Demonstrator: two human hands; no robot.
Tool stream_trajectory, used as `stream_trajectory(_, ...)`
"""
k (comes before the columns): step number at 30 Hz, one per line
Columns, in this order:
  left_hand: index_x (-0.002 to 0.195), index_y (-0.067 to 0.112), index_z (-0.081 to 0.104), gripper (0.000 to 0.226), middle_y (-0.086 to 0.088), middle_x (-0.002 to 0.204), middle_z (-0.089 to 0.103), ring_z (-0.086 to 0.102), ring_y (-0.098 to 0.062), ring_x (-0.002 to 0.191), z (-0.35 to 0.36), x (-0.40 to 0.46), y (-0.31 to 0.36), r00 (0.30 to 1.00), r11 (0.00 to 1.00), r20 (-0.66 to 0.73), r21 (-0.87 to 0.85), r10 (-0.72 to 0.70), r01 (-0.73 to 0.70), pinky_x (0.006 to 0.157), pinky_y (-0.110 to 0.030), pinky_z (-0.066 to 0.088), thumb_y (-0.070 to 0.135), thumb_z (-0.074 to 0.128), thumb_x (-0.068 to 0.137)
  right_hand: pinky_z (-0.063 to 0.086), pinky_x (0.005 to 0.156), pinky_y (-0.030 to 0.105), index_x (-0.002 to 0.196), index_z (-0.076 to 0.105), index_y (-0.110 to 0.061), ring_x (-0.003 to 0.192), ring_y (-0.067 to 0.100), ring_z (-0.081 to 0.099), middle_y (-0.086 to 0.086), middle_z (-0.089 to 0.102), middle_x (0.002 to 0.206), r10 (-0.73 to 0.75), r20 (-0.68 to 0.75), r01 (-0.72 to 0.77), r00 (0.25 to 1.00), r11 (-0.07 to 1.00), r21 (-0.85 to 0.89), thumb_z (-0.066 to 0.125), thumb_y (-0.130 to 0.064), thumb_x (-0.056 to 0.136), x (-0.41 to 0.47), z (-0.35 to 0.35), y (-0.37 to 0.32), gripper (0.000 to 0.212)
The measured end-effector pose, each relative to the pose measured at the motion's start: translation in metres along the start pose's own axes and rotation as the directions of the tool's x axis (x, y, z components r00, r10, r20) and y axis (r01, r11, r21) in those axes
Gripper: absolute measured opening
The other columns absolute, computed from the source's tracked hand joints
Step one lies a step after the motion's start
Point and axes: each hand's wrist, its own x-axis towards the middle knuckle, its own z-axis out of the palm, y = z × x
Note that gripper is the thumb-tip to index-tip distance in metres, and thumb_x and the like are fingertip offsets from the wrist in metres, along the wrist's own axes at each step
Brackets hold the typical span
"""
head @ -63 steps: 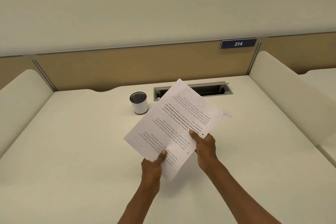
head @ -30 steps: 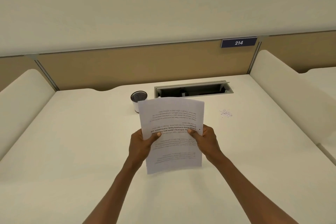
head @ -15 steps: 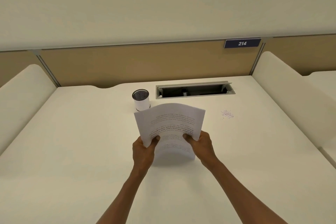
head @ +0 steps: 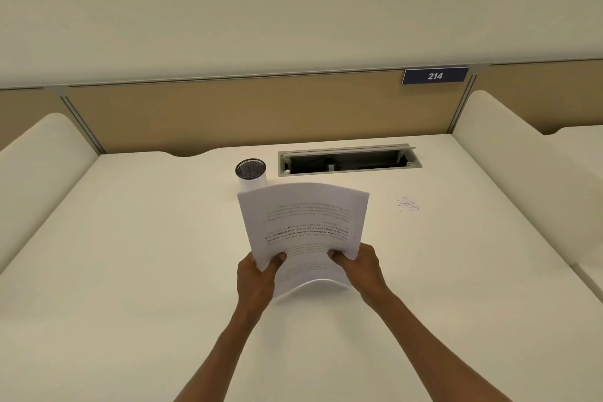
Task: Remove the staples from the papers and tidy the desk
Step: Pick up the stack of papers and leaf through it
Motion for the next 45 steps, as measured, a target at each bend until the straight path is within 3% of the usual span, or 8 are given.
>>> stream_trajectory(9,0.115,0.019,0.07,0.031,0.008,0.104,0.077,0.074,-0.009,0.094,-0.002,0.009,0.014,0.998,0.974,-0.033,-0.222,-0.06,0.051,0.084,-0.031,0.056,0.022,0.079,0.086,0.046,0.085,0.028,0.114,0.067,-0.019,0.109,0.015,0.057,-0.004,0.065,0.116,-0.03,-0.147,0.026,0.989,0.999,-0.032,0.079,-0.021,0.077,0.017,-0.017,-0.013,0.039)
stream_trajectory(15,0.104,0.025,0.069,0.022,0.012,0.104,0.076,0.07,-0.009,0.101,0.01,0.009,0.025,0.988,0.897,-0.039,-0.425,-0.149,0.119,0.096,-0.034,0.052,0.012,0.076,0.088,0.051,0.096,0.043,0.133,0.046,-0.023,0.108,0.021,0.064,0.001,0.067,0.118,0.188,-0.11,-0.138,0.976,0.923,0.359,0.089,-0.04,0.054,0.011,-0.01,-0.012,0.091)
stream_trajectory(23,0.106,0.019,0.069,0.022,0.004,0.106,0.076,0.069,-0.023,0.108,0.032,0.007,0.03,0.963,0.802,0.021,-0.549,-0.269,0.236,0.101,-0.046,0.052,0.009,0.076,0.087,0.053,0.092,0.047,0.121,0.06,-0.008,0.106,0.029,0.068,0.01,0.071,0.114,0.135,0.052,-0.134,0.99,0.724,0.677,0.067,0.0,0.085,-0.001,0.016,-0.025,0.037)
stream_trajectory(31,0.112,0.008,0.068,0.039,-0.004,0.107,0.077,0.071,-0.024,0.1,0.02,0.008,0.018,0.927,0.765,0.102,-0.537,-0.36,0.356,0.084,-0.039,0.058,0.024,0.084,0.08,0.057,0.073,0.033,0.096,0.068,-0.019,0.087,0.023,0.071,0.002,0.074,0.096,0.116,-0.144,-0.047,0.983,0.91,0.413,0.069,-0.004,0.086,0.004,0.003,-0.037,0.019)
stream_trajectory(33,0.13,0.004,0.059,0.069,-0.006,0.111,0.074,0.065,-0.026,0.104,0.006,0.017,0.015,0.919,0.773,0.01,-0.538,-0.394,0.337,0.096,-0.041,0.054,0.032,0.089,0.074,0.057,0.067,0.029,0.101,0.067,-0.016,0.085,0.022,0.071,0.003,0.074,0.096,0.083,-0.143,-0.026,0.986,0.933,0.359,0.068,-0.006,0.087,0.005,-0.004,-0.037,0.017)
stream_trajectory(36,0.154,-0.001,0.025,0.121,-0.014,0.135,0.061,0.054,-0.031,0.129,-0.018,0.032,0.02,0.932,0.864,-0.119,-0.428,-0.343,0.264,0.115,-0.044,0.036,0.041,0.094,0.064,0.056,0.063,0.026,0.103,0.067,-0.015,0.081,0.02,0.071,0.003,0.074,0.096,0.05,-0.148,-0.009,0.988,0.965,0.261,0.069,-0.01,0.087,0.005,-0.014,-0.034,0.017)
stream_trajectory(39,0.157,0.002,0.018,0.112,-0.011,0.15,0.046,0.043,-0.023,0.139,-0.038,0.047,0.029,0.954,0.948,-0.171,-0.248,-0.246,0.2,0.109,-0.033,0.031,0.037,0.087,0.076,0.056,0.063,0.028,0.101,0.067,-0.017,0.081,0.022,0.072,0.004,0.074,0.096,0.028,-0.138,-0.001,0.99,0.981,0.193,0.069,-0.011,0.087,0.005,-0.024,-0.031,0.016)
stream_trajectory(45,0.158,0.015,0.013,0.12,-0.002,0.164,0.027,0.032,-0.022,0.149,-0.061,0.07,0.043,0.998,0.999,-0.02,-0.007,-0.053,0.053,0.115,-0.044,0.032,0.045,0.088,0.069,0.058,0.069,0.033,0.104,0.069,-0.015,0.083,0.024,0.073,0.003,0.075,0.096,0.014,-0.02,-0.01,1.0,0.983,0.183,0.071,-0.011,0.085,0.004,-0.038,-0.032,0.019)
